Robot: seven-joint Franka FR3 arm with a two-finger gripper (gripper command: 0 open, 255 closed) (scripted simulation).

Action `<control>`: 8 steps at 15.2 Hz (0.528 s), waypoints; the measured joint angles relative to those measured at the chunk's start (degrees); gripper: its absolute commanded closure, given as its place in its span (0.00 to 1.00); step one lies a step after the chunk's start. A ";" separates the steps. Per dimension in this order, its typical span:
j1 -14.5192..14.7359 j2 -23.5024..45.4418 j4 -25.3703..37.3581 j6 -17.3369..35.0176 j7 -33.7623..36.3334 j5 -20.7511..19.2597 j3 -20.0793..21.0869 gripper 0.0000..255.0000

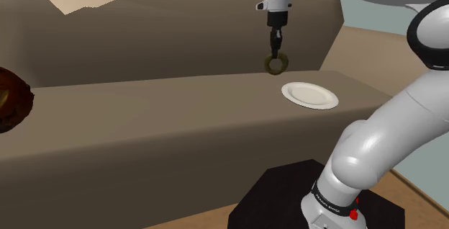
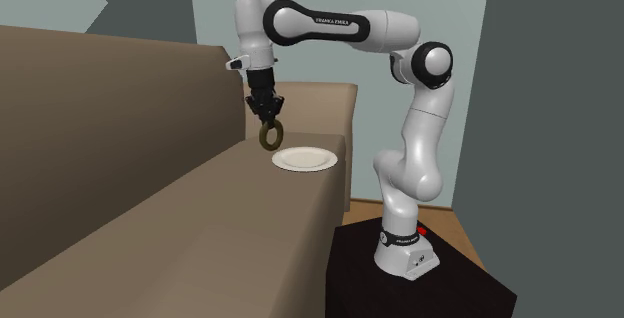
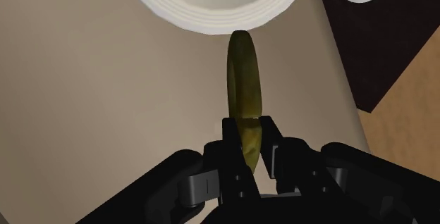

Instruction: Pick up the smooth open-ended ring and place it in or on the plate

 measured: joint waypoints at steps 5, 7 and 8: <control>-2.40 -6.32 -4.53 -0.90 -5.03 -3.26 -3.02 1.00; -3.37 -8.66 -5.86 -1.51 -7.05 -4.65 -4.22 1.00; -3.82 -9.86 -6.25 -2.10 -7.99 -5.32 -4.70 1.00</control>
